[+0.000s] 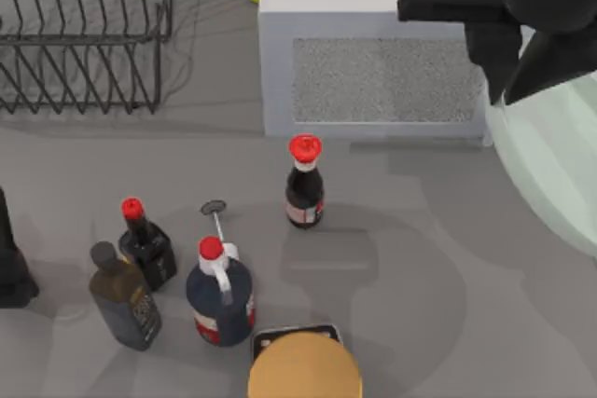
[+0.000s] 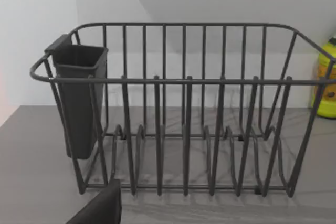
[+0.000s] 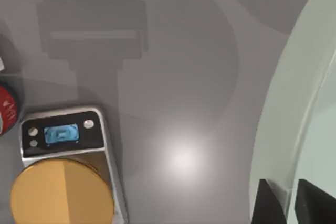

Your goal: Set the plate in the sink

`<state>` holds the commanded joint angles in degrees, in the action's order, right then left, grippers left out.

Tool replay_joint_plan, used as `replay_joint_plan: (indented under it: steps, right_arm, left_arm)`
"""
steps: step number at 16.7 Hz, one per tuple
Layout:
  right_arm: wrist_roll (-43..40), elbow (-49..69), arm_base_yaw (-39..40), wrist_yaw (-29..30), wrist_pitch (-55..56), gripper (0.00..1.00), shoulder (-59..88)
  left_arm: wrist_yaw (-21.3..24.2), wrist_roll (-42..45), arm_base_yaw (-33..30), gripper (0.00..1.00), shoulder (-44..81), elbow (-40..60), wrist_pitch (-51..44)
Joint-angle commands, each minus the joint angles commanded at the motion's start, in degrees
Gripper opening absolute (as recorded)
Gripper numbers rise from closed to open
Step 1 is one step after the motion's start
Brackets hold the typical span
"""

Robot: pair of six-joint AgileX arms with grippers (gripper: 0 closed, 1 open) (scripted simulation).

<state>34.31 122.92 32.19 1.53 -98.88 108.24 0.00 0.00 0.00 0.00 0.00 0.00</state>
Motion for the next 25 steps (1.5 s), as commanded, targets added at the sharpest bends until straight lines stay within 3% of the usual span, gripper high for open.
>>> replay_joint_plan:
  steps: [5, 13, 19, 25]
  right_arm:
    - [-7.2, 10.4, -11.8, 1.3, -1.6, 0.00, 7.2]
    - [-26.0, 33.3, -31.8, 1.2, -2.0, 0.00, 29.6]
    - [-36.6, 42.6, -36.7, -0.7, -1.9, 0.00, 45.5]
    - [-37.6, 43.4, -36.9, -1.0, -1.9, 0.00, 47.1]
  left_arm:
    - [0.0, 0.0, 0.0, 1.00, 0.0, 0.0, 0.0]
    - [0.0, 0.0, 0.0, 1.00, 0.0, 0.0, 0.0]
    - [0.0, 0.0, 0.0, 1.00, 0.0, 0.0, 0.0]
    - [0.0, 0.0, 0.0, 1.00, 0.0, 0.0, 0.0]
